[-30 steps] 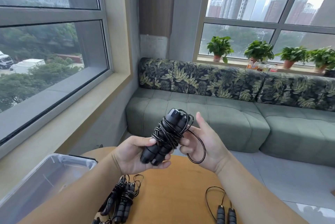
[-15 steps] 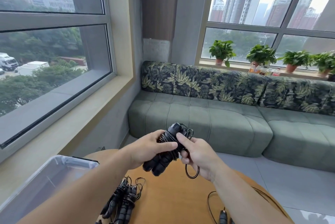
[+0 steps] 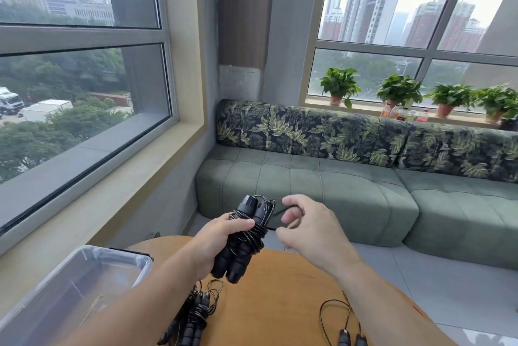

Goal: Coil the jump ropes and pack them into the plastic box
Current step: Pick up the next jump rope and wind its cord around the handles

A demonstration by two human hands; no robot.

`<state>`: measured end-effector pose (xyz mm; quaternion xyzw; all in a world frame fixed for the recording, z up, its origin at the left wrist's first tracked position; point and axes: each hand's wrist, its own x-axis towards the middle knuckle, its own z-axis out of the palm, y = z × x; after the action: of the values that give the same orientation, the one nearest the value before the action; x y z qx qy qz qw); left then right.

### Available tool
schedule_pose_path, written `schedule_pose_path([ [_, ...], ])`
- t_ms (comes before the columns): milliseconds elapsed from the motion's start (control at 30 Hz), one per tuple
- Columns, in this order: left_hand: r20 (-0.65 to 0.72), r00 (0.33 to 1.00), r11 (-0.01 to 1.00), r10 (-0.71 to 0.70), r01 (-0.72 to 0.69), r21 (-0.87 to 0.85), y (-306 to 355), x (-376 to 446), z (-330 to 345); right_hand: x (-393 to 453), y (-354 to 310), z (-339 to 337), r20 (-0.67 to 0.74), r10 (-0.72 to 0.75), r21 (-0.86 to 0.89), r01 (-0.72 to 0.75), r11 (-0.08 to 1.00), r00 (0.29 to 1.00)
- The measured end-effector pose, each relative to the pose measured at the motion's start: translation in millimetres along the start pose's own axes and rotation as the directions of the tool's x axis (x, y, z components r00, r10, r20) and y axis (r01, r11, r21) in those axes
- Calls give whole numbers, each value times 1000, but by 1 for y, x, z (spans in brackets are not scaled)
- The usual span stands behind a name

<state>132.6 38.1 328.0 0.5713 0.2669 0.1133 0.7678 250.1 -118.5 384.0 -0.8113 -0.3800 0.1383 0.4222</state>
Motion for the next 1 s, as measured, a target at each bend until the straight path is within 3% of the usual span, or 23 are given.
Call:
schedule_pose_path([
  [67,7,1000,999,-18,19,-34,0,-3,2,1,-1,0,-100,-79,46,84,995,992],
  [167,37,999,996,-32,35,-82,-1,-5,5,3,0,-1,-97,-75,195,93,976,992],
  [333,125,992,991,-12,28,-130,2,-9,1,5,6,-3,-68,-37,129,46,991,997],
  [500,259,966,978,-8,62,-201,14,-20,-3,14,17,-14,147,129,160,-153,975,981],
  [600,256,966,974,-29,85,-211,21,-22,-2,13,28,-12,275,201,226,-267,937,940],
  [733,77,987,972,-139,151,-179,19,-18,2,2,33,-4,232,72,-4,-73,997,970],
  [833,4,980,955,-201,197,-221,11,-14,5,-3,29,7,192,-128,-232,172,957,973],
  [1000,15,964,930,-267,262,-256,12,-11,8,-3,24,10,41,-215,-240,219,946,976],
])
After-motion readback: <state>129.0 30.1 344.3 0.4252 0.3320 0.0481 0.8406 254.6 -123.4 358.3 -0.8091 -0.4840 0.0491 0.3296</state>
